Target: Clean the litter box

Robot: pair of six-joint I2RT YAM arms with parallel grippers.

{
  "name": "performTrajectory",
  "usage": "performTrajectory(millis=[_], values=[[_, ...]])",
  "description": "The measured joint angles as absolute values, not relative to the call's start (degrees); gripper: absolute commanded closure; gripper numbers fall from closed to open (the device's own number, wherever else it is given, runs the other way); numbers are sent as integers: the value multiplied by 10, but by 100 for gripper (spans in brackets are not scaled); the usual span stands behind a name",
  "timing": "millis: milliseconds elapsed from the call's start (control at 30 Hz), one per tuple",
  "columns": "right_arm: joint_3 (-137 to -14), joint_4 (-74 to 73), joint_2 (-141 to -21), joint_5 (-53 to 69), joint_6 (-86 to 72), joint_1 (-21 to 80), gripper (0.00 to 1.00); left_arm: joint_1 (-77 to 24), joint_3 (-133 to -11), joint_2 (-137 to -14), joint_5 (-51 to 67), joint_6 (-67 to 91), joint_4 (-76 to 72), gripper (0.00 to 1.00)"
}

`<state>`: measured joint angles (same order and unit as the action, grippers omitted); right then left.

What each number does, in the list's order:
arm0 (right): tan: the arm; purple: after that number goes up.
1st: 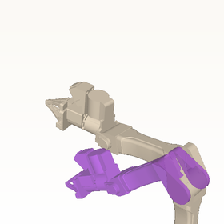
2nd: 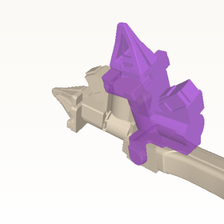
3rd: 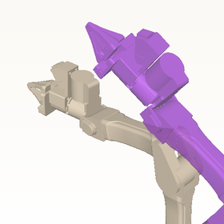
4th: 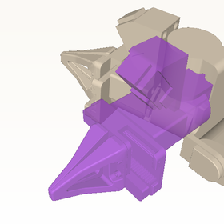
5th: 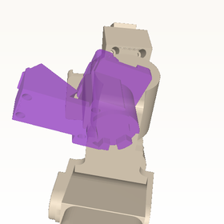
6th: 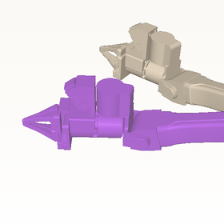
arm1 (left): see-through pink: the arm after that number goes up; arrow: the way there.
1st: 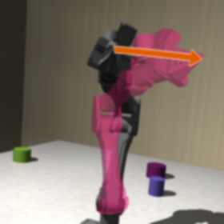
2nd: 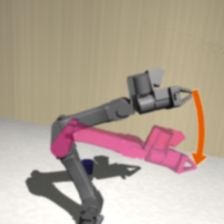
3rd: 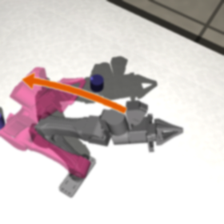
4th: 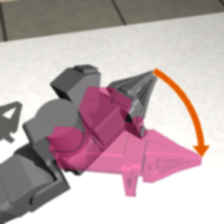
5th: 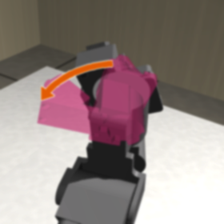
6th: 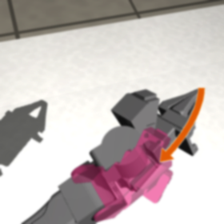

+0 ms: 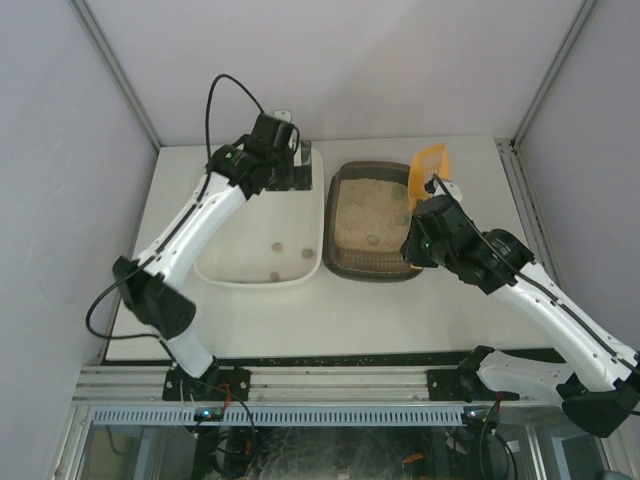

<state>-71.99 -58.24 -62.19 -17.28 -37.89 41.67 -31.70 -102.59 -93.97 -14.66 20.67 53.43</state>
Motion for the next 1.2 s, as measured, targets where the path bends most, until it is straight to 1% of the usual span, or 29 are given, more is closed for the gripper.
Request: performTrajectory(millis=[167,300,367,533,700,933,1200], values=[[-692,-576,-588,-170,-399,414,100,-319,-1136,-1074,-175,296,534,4],[-660,-582,-562,-171,-411,412,100,-339,-1224,-1180,-181,321,539,4],[-652,-586,-546,-171,-414,407,100,-350,-1244,-1219,-184,322,534,4],[-634,-592,-506,-172,-416,381,100,-381,-1246,-1266,-187,321,519,4],[-618,-594,-490,-163,-412,350,100,-384,-1246,-1300,-192,310,490,5],[-589,-583,-489,-131,-398,302,100,-390,-1244,-1305,-192,230,409,5],[-565,-556,-485,-99,-383,275,100,-400,-1244,-1320,-192,197,379,6]])
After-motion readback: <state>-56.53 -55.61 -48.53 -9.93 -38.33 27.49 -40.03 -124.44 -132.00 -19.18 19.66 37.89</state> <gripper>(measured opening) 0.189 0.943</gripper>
